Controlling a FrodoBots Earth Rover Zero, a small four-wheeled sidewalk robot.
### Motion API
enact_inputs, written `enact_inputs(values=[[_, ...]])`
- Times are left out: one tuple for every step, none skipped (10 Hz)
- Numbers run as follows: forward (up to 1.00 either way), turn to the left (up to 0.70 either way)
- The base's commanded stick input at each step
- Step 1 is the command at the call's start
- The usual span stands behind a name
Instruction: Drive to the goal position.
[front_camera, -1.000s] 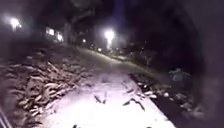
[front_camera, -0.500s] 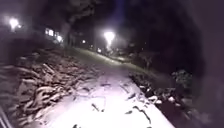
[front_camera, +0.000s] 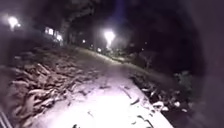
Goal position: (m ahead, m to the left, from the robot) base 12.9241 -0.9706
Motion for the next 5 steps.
enact_inputs(values=[[0.45, 0.0], [0.45, 0.0], [0.45, 0.0], [0.45, 0.0], [0.45, 0.0]])
